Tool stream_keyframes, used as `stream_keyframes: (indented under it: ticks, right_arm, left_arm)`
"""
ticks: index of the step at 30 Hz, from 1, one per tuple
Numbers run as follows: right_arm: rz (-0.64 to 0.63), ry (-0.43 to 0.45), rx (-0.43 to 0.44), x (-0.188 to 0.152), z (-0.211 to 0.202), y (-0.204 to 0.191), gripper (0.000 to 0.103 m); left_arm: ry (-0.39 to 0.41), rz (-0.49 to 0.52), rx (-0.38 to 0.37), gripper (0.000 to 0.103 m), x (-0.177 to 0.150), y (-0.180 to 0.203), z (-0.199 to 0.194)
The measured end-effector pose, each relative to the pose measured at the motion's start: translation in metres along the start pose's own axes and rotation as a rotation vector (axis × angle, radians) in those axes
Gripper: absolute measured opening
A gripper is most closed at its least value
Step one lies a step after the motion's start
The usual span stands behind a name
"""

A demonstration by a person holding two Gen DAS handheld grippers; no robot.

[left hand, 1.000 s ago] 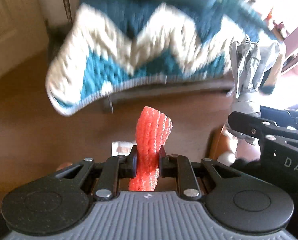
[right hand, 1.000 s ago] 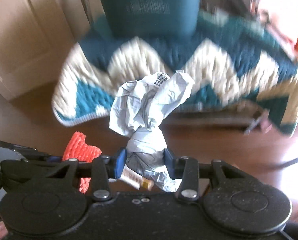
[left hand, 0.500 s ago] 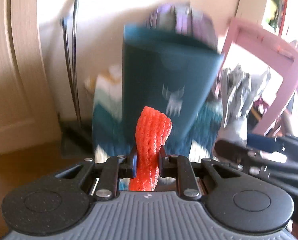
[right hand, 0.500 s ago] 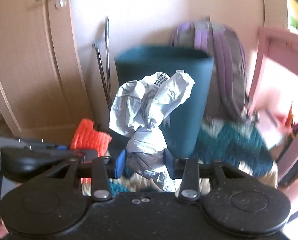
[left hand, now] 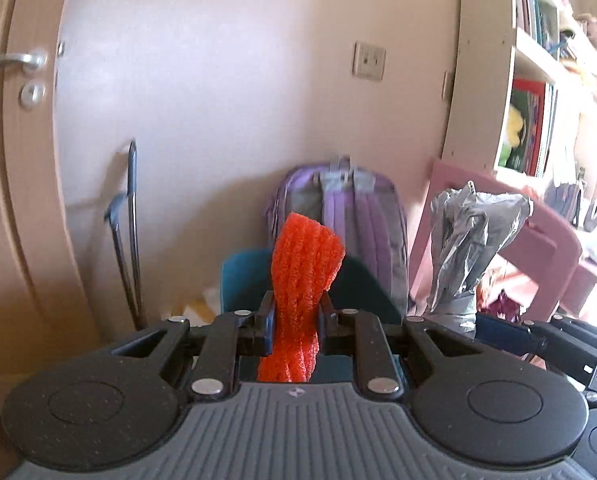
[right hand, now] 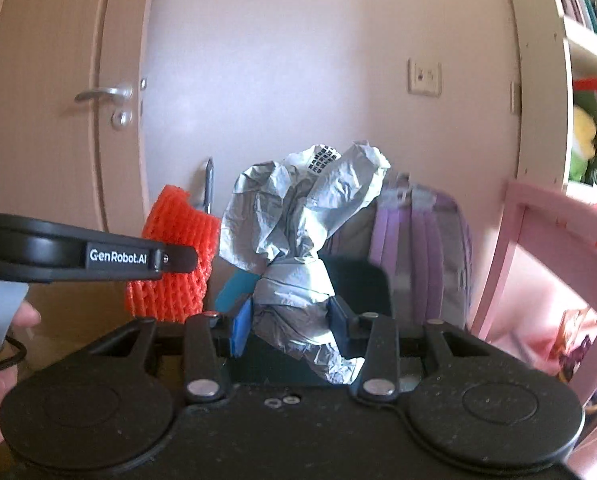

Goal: Collect trash
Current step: 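Lift the foam net and foil with both tools over the teal bin, then open both tools to drop the foam net and foil into the bin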

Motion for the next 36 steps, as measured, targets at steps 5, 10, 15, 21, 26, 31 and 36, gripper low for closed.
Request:
stream_keyframes:
  ticks: [5, 10, 15, 21, 26, 31, 36]
  right_arm:
    - [0.013, 0.025, -0.013, 0.018, 0.025, 0.011, 0.04]
    - [0.021, 0.002, -0.017, 0.015, 0.062, 0.02, 0.04]
    - [0.013, -0.069, -0.014, -0.007, 0.101, 0.022, 0.04]
    - [-0.016, -0.171, -0.014, -0.037, 0.142, 0.026, 0.04]
    - [-0.054, -0.246, -0.017, -0.053, 0.163, 0.026, 0.04]
    - [-0.105, -0.333, -0.004, -0.066, 0.176, 0.025, 0.041]
    - [-0.102, -0.378, 0.002, -0.071, 0.181, 0.024, 0.044]
  left_arm:
    - [0.011, -0.011, -0.009, 0.018, 0.018, 0.005, 0.023]
    - [-0.023, 0.008, 0.005, 0.019, 0.014, 0.004, 0.065]
    - [-0.107, -0.004, 0.03, 0.019, -0.004, -0.007, 0.114]
    - [-0.24, -0.019, 0.046, 0.019, -0.033, -0.02, 0.17]
    - [-0.328, 0.008, 0.053, 0.019, -0.055, -0.018, 0.197]
    - [-0.415, 0.049, 0.06, 0.019, -0.071, -0.014, 0.217]
    - [-0.471, 0.112, 0.061, 0.02, -0.082, -0.008, 0.228]
Point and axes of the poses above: each gripper's, at about its wrist camera, not at the fingertips, and z roughly the way its jaws point, y to its right, x to its top, the point moved 2 cm from there along z, roughly the way its jaws point, and after that the axes turned 12 degrees about y, right-handed, at the moved point
